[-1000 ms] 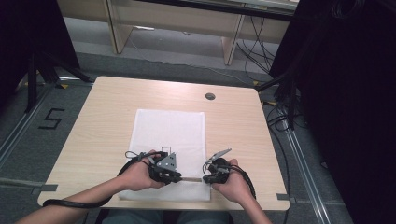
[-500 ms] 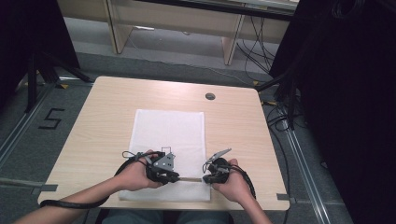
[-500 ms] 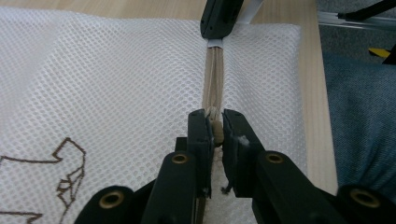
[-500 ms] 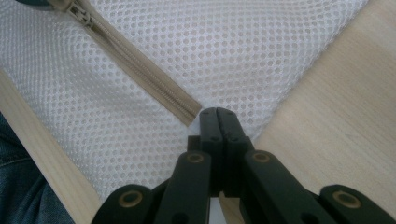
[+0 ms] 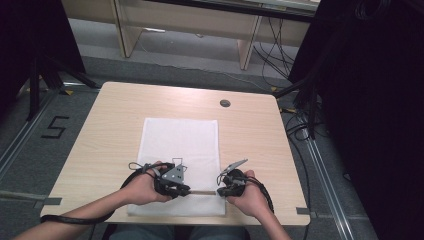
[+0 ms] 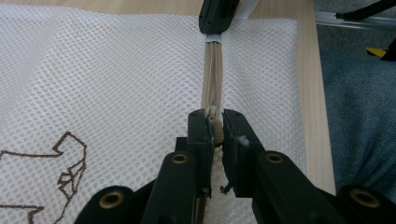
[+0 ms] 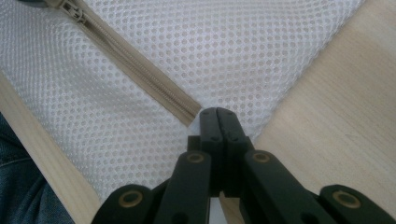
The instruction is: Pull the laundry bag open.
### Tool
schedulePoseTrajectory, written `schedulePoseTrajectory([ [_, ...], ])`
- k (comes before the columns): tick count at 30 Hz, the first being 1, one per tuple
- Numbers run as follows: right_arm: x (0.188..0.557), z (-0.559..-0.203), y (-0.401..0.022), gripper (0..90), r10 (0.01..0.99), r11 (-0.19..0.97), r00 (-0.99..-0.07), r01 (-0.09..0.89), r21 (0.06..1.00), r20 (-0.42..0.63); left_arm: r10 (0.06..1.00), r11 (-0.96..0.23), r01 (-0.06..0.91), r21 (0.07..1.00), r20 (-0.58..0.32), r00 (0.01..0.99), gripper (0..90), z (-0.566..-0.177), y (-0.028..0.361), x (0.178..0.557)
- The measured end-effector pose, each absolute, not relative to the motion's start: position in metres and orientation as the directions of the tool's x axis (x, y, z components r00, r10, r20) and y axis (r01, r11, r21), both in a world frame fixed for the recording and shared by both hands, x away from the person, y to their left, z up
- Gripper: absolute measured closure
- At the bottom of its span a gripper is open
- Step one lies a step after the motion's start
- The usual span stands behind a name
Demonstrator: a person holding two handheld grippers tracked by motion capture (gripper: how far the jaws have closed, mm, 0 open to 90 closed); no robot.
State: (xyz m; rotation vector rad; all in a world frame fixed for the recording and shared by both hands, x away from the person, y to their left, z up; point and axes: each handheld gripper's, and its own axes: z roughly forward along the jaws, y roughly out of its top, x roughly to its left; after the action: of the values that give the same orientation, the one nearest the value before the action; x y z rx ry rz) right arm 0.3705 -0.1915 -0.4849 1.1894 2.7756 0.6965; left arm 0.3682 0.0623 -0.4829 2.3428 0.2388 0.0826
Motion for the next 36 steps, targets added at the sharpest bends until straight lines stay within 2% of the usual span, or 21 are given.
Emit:
schedulePoseTrajectory([
  [36,0.371,-0.485,-0.192,90.0,0.686,0.612,-0.716,0.665,0.428,0.130,0.207,-0.679,0.160,0.717,-0.022,0.978,81.5,-0.484,0.077,0.367],
])
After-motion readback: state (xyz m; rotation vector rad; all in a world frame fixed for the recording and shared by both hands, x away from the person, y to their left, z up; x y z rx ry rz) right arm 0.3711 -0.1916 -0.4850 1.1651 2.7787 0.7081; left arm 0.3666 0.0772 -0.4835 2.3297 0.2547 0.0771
